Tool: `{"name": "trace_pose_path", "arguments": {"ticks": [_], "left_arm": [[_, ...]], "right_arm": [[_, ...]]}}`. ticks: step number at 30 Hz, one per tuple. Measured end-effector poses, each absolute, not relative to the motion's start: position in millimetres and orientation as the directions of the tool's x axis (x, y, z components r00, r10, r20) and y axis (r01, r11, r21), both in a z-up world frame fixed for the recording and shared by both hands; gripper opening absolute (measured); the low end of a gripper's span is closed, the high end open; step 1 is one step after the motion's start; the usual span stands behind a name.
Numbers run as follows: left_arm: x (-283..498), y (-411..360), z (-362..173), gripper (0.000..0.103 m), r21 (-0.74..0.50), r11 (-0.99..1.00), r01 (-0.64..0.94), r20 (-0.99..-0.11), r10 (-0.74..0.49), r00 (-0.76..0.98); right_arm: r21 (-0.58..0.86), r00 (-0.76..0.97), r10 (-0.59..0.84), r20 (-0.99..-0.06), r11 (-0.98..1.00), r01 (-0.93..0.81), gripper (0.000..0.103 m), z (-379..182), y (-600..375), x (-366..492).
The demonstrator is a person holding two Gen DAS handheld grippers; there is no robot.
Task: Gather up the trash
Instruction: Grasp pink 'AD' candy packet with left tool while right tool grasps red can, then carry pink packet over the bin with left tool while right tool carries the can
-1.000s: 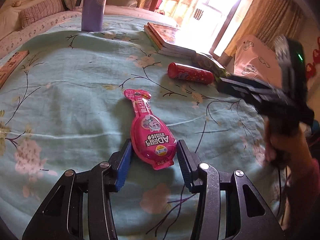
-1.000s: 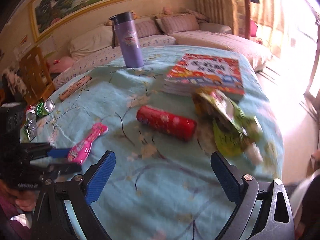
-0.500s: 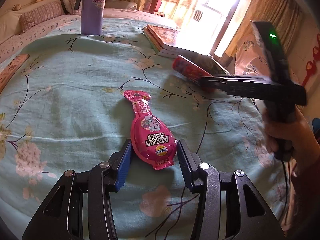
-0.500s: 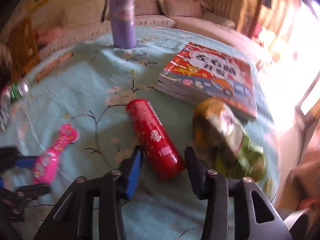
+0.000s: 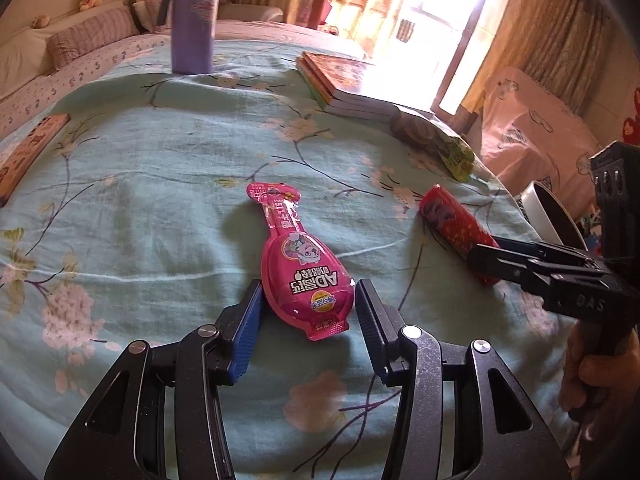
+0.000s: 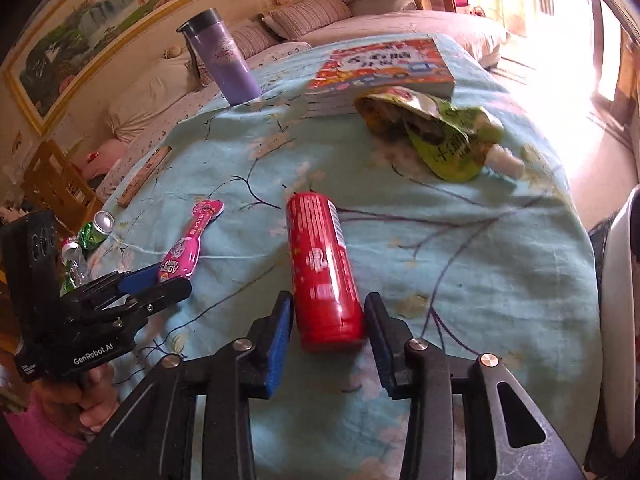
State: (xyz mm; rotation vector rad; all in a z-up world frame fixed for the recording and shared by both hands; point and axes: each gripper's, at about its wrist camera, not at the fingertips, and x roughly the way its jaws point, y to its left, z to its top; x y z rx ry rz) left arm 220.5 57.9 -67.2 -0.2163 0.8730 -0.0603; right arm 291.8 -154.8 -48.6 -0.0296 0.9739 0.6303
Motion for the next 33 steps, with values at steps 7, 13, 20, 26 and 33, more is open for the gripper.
{"name": "trace_pose_path", "arguments": {"ticks": [7, 13, 20, 26, 33], "left_arm": [[230.8, 44.2, -69.1, 0.045, -0.115, 0.992, -0.048, -0.777, -0.06, 0.627], [218.3, 23.1, -60.2, 0.044, -0.146, 0.989, 0.033, -0.759, -0.133, 0.637], [190.8, -39.2, -43.5, 0.044, -0.162, 0.967, 0.195, -0.732, -0.251, 0.634], [182.5, -77.9, -38.5, 0.044, -0.183, 0.944, 0.275, -0.73, -0.317, 0.605], [179.1, -115.0, -30.3, 0.044, -0.17, 0.925, 0.341, -0.723, -0.352, 0.594]], "right_arm": [[0.188, 0.454, 0.44, -0.775, 0.846, -0.499, 0.04, -60.1, -147.8, 292.1], [0.298, 0.481, 0.489, -0.727, 0.857, -0.421, 0.036, -49.1, -186.9, 267.5], [0.368, 0.557, 0.498, -0.664, 0.867, -0.336, 0.036, -36.4, -239.8, 227.4], [0.407, 0.616, 0.475, -0.628, 0.875, -0.261, 0.036, -25.4, -283.8, 204.8], [0.416, 0.668, 0.434, -0.605, 0.887, -0.2, 0.036, -18.0, -322.6, 189.8]]}}
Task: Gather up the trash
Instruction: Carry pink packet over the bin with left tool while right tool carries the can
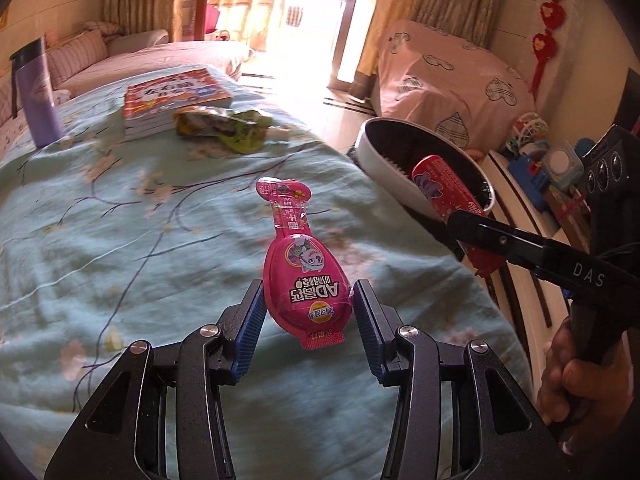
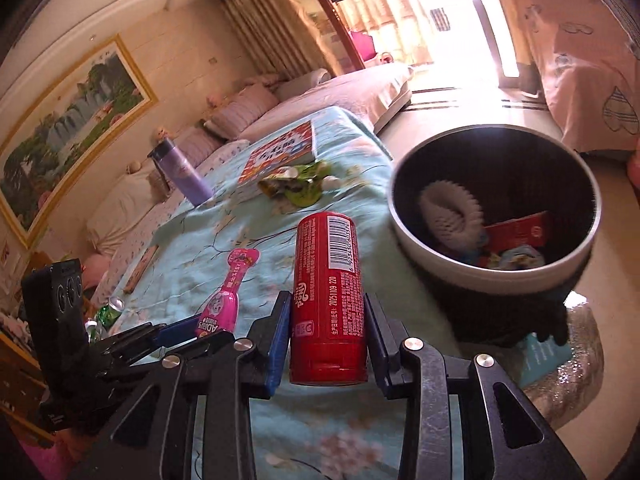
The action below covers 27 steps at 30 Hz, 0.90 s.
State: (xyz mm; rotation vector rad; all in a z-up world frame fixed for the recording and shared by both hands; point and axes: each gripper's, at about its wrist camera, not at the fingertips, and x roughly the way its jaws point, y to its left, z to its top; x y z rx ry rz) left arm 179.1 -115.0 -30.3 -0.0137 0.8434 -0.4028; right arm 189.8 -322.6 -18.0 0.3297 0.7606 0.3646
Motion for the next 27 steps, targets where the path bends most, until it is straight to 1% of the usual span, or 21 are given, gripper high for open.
{"name": "trace_pose_path", "arguments": {"ticks": [6, 27], "left_arm": [[180.6, -140.2, -21.6, 0.044, -0.142, 0.914, 0.381, -0.719, -0.36, 0.595], [199.5, -188.6, -1.7, 0.044, -0.086, 0.897, 0.434, -0.706, -0.362, 0.608]], "right_arm": [[0.435, 0.689, 0.417, -0.593, 0.886, -0.162, 0.036, -18.4, -347.2, 186.0], [0.447, 0.743, 0.365, -0.561, 0.889, -0.1, 0.036, -9.1, -392.5, 193.6]]}}
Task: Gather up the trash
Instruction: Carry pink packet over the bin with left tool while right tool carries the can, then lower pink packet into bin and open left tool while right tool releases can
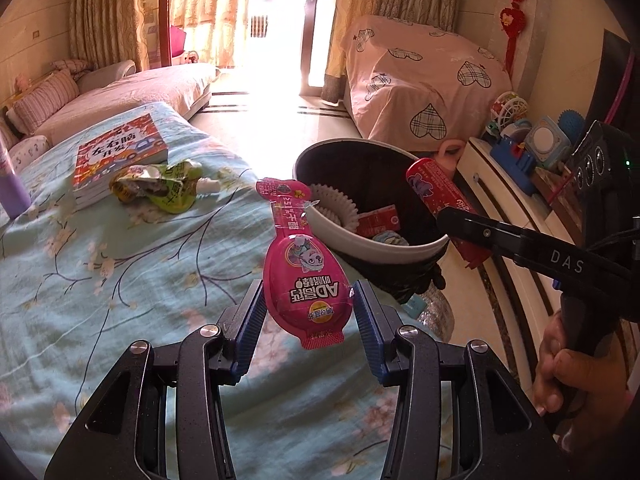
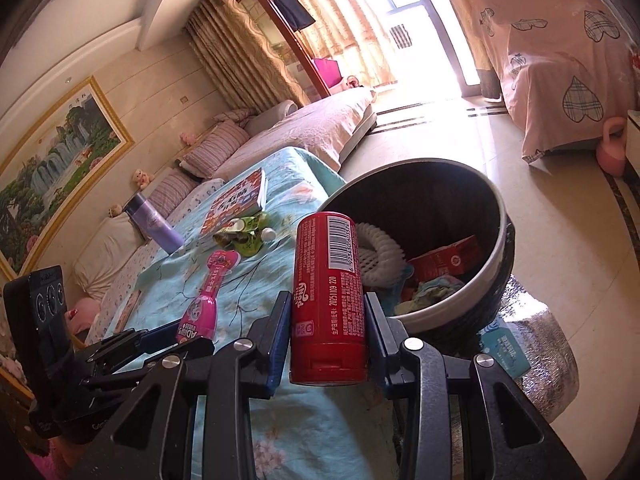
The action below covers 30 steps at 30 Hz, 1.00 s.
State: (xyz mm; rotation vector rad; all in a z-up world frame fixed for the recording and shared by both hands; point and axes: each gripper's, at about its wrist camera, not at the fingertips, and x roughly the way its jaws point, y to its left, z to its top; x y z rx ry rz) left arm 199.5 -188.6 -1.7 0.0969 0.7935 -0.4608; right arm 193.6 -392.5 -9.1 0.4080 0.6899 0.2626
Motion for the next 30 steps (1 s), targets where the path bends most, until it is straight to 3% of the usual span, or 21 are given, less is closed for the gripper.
{"name": "trace_pose_path", "arguments": {"ticks": [30], "left_arm": [[238.0, -234.0, 15.4, 0.044, -0.053, 0.876, 0.479, -0.699, -0.375, 0.609]], "right_arm": [[0.435, 0.75, 0.324, -0.576, 0.899, -0.055, 0.036, -6.1, -424.1, 228.7]]}}
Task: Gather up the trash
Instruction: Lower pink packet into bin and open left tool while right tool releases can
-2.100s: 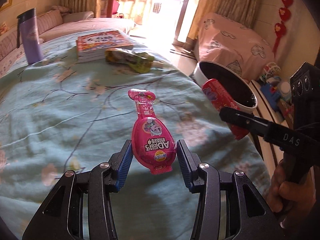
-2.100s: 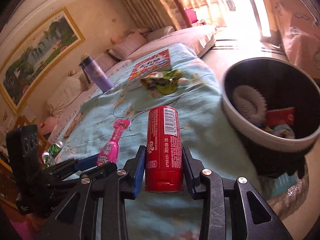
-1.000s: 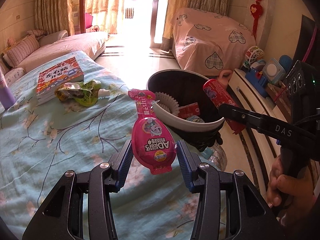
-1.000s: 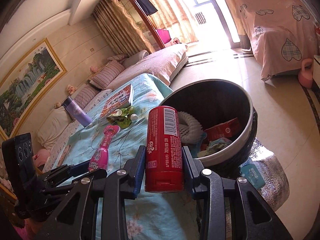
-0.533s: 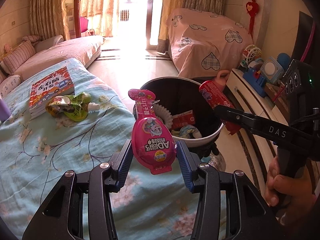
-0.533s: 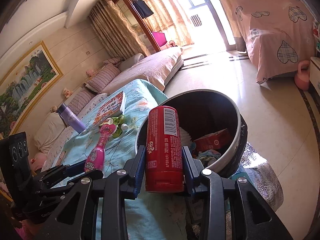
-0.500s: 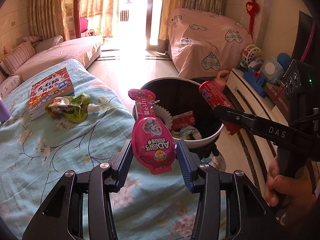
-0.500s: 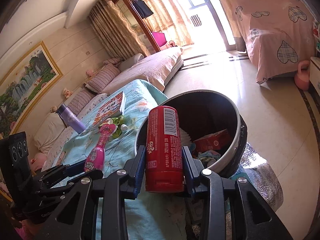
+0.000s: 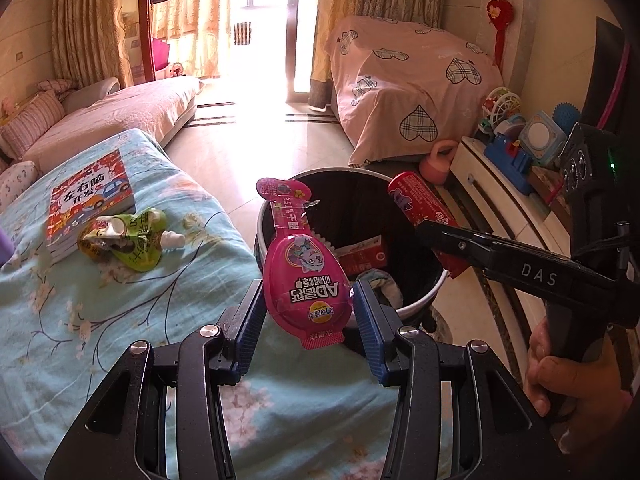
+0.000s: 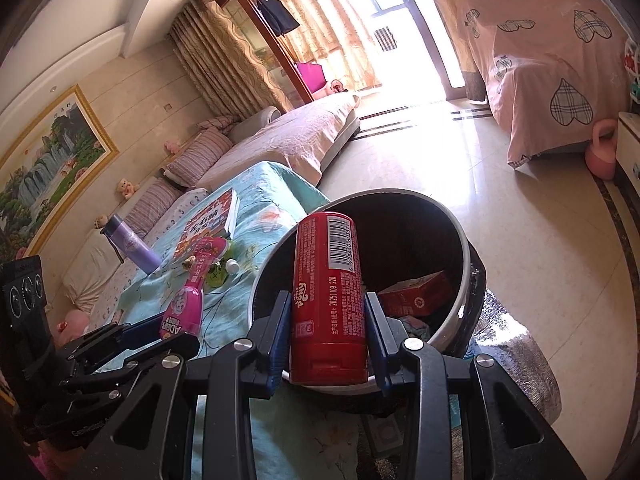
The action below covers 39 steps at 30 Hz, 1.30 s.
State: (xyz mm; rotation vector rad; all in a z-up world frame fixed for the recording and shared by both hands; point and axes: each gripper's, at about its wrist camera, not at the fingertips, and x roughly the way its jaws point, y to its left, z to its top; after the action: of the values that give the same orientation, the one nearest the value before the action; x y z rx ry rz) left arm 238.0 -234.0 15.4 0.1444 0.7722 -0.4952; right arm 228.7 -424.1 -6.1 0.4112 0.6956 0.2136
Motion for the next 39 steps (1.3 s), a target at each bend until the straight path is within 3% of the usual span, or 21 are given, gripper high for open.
{"name": "trace_pose_path", "arguments": {"ticks": [39], "left_arm": [[278.5, -262.9, 3.8, 0.044, -0.049, 0.876, 0.479, -0.74, -0.354, 0.572]], "right_arm": [[0.401, 0.721, 0.286, -0.631, 0.916, -0.012, 0.036, -16.6, -433.6, 264.2]]}}
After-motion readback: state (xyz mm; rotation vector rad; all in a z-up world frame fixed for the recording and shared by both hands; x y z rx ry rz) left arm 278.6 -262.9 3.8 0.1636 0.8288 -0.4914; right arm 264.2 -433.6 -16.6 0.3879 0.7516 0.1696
